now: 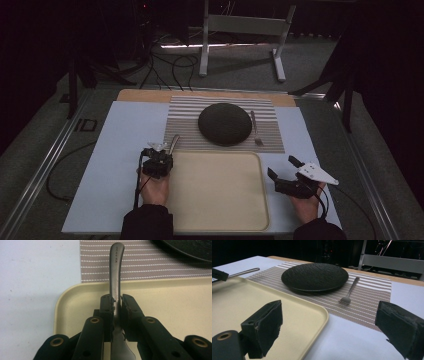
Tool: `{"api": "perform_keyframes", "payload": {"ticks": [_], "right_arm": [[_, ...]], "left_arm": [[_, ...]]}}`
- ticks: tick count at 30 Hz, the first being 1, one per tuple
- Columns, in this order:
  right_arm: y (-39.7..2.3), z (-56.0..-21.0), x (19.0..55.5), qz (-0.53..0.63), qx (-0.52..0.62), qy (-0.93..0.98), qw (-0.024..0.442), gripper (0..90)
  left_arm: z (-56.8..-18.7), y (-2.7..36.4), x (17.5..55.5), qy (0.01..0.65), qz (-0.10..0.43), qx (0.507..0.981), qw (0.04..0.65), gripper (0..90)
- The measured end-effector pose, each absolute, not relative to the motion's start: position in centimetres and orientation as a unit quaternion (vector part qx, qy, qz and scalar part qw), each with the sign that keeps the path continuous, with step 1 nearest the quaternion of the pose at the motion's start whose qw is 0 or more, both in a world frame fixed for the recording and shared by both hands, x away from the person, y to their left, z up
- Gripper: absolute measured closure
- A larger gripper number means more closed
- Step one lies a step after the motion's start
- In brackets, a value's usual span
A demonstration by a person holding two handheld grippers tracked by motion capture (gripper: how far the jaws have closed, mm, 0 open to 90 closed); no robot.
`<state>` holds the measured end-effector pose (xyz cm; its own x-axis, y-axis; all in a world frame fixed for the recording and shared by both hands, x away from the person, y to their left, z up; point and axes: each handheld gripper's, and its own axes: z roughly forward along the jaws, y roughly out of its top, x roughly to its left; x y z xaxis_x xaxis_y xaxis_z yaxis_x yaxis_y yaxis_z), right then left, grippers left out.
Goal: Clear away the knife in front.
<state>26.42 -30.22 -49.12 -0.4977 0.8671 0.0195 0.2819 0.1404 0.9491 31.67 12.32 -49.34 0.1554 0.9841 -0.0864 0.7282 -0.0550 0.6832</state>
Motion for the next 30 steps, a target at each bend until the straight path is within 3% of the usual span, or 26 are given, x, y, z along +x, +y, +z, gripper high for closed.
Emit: {"api": "perform_keyframes", "payload": {"ticks": [30], "right_arm": [[-30.2, -49.1, 26.4, 0.509, 0.410, 0.700, 0.288, 7.5]], "left_arm": [[-50.8, 13.1, 26.8, 0.637, 0.210, 0.674, 0.309, 80.5]]}}
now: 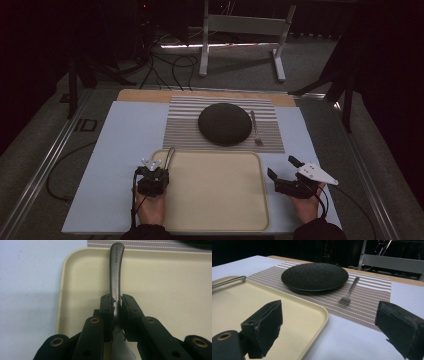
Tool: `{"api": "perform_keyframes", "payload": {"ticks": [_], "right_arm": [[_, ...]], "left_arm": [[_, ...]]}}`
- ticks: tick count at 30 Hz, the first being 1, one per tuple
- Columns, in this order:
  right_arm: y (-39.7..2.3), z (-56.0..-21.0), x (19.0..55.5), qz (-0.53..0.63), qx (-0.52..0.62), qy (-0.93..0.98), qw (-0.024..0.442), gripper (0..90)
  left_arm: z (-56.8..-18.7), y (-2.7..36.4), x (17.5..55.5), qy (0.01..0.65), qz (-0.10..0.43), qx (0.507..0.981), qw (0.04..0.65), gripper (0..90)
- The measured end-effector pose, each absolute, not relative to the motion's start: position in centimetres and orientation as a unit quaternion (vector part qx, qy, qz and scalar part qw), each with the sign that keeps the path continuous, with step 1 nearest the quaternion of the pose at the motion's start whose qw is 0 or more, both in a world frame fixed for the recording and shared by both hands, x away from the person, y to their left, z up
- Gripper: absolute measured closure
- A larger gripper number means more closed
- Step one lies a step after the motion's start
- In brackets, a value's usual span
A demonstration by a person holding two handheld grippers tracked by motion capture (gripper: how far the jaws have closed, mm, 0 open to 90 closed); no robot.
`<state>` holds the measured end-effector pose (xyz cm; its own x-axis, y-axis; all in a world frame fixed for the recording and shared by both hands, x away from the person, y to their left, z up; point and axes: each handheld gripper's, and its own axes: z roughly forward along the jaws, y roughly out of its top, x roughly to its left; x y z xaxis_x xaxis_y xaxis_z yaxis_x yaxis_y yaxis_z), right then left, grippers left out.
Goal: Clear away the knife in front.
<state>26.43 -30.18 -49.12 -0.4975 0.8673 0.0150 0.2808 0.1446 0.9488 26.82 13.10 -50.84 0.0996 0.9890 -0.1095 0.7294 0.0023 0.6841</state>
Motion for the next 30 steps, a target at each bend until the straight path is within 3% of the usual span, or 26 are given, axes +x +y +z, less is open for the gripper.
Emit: {"api": "perform_keyframes", "payload": {"ticks": [14, 17, 19, 20, 21, 26, 30], "right_arm": [[-30.1, -49.1, 26.4, 0.507, 0.410, 0.702, 0.287, 7.6], [-30.1, -49.1, 26.4, 0.507, 0.410, 0.701, 0.288, 7.6], [-30.1, -49.1, 26.4, 0.507, 0.410, 0.702, 0.287, 7.6], [-30.1, -49.1, 26.4, 0.507, 0.410, 0.702, 0.287, 7.5], [-30.1, -49.1, 26.4, 0.507, 0.409, 0.702, 0.288, 7.6], [-30.1, -49.2, 26.4, 0.507, 0.409, 0.702, 0.287, 7.5], [-30.0, -49.2, 26.5, 0.506, 0.408, 0.703, 0.288, 7.5]], "left_arm": [[-51.1, 13.7, 26.1, 0.643, 0.210, 0.664, 0.319, 77.9], [-50.4, 14.0, 26.2, 0.635, 0.206, 0.660, 0.344, 53.3], [-50.1, 14.2, 26.2, 0.634, 0.208, 0.656, 0.354, 43.8], [-50.1, 14.2, 26.2, 0.634, 0.208, 0.656, 0.354, 43.8], [-49.7, 14.5, 26.4, 0.623, 0.207, 0.655, 0.375, 33.8], [-49.1, 15.0, 26.6, 0.600, 0.210, 0.661, 0.399, 19.6], [-48.4, 15.3, 26.8, 0.574, 0.213, 0.670, 0.419, 15.1]]}}
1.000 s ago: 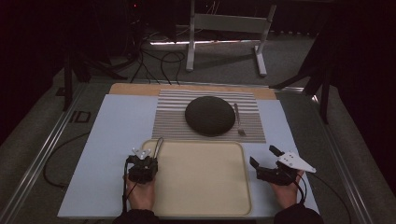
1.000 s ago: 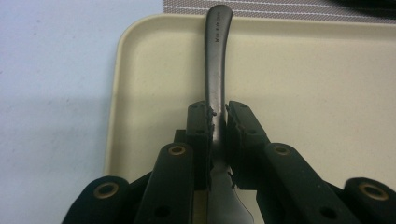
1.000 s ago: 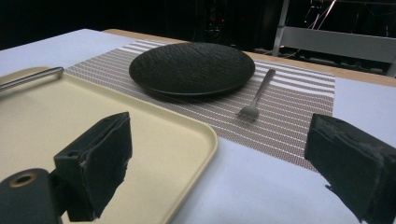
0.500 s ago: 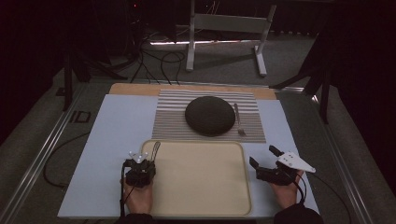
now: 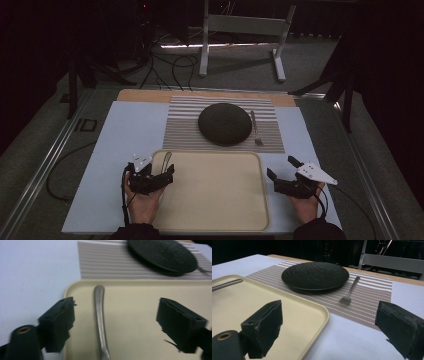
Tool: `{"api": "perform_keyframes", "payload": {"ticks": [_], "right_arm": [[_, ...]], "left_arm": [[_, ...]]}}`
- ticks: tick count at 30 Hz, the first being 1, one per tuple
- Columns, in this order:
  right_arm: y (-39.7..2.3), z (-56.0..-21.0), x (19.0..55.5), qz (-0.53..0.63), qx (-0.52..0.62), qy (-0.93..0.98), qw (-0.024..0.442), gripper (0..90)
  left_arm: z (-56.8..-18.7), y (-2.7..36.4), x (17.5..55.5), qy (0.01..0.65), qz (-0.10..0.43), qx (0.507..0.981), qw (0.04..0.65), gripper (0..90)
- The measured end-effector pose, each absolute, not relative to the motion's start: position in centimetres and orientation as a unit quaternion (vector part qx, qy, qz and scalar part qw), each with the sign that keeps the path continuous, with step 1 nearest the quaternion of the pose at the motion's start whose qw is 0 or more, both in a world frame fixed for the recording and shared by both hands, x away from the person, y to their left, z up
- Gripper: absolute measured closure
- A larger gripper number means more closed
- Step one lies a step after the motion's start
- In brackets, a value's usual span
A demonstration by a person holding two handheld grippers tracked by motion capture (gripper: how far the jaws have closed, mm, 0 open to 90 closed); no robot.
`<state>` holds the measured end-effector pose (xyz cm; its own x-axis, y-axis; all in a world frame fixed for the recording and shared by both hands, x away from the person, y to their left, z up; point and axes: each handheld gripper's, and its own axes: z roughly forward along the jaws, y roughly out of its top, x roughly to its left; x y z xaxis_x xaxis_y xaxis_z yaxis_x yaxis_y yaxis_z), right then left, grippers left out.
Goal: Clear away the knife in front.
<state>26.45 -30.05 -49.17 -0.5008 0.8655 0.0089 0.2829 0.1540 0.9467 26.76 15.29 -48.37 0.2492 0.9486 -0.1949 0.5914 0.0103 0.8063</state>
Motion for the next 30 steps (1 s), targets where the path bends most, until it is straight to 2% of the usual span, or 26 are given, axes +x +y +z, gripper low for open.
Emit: {"api": "perform_keyframes", "payload": {"ticks": [4, 5, 11, 14, 30], "right_arm": [[-30.0, -49.2, 26.5, 0.506, 0.408, 0.703, 0.287, 7.5], [-30.0, -49.2, 26.5, 0.506, 0.408, 0.703, 0.287, 7.5], [-30.0, -49.2, 26.5, 0.506, 0.409, 0.704, 0.285, 7.6], [-30.0, -49.2, 26.5, 0.505, 0.408, 0.704, 0.286, 7.6], [-30.0, -49.3, 26.7, 0.503, 0.410, 0.705, 0.288, 7.5]], "left_arm": [[-47.6, 15.8, 27.1, 0.555, 0.215, 0.673, 0.439, 10.8], [-47.6, 15.8, 27.1, 0.555, 0.215, 0.673, 0.439, 7.3], [-46.6, 17.1, 27.6, 0.538, 0.218, 0.671, 0.462, 2.3], [-46.6, 17.1, 27.6, 0.538, 0.218, 0.671, 0.462, 1.8], [-45.6, 21.0, 28.7, 0.472, 0.293, 0.696, 0.455, 0.0]]}}
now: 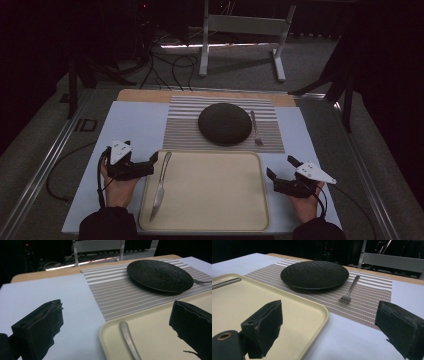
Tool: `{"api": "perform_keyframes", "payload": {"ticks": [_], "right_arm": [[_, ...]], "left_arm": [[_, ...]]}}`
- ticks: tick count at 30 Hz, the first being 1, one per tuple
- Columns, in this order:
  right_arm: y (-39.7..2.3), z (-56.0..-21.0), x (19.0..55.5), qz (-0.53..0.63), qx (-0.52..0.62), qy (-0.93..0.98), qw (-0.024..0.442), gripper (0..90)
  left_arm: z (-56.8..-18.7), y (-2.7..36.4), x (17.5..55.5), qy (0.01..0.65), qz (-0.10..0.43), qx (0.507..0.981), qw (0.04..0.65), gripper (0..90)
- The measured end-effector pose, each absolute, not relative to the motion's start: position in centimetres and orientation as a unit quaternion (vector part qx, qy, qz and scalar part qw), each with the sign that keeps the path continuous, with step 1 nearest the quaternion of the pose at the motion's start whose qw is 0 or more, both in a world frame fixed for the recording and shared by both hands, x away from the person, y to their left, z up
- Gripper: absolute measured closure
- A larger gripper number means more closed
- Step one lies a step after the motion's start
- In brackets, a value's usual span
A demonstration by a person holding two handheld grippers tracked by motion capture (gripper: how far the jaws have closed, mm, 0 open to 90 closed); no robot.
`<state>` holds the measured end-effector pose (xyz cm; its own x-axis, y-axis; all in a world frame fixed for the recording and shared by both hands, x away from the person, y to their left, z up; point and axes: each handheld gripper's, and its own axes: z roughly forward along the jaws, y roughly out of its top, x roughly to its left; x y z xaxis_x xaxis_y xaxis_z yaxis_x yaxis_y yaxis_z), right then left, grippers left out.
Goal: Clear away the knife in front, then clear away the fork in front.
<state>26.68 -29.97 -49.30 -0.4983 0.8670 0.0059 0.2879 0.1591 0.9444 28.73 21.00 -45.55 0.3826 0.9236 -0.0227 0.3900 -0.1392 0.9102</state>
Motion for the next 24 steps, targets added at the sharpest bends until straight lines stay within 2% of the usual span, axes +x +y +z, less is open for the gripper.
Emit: {"api": "perform_keyframes", "payload": {"ticks": [11, 24], "right_arm": [[-30.0, -49.3, 26.7, 0.499, 0.412, 0.705, 0.289, 7.6], [-29.9, -49.3, 26.9, 0.493, 0.413, 0.708, 0.291, 7.5]], "left_arm": [[-46.5, 22.2, 28.3, 0.448, 0.304, 0.704, 0.460, 0.0], [-47.7, 23.9, 27.5, 0.468, 0.302, 0.695, 0.455, 0.0]]}}
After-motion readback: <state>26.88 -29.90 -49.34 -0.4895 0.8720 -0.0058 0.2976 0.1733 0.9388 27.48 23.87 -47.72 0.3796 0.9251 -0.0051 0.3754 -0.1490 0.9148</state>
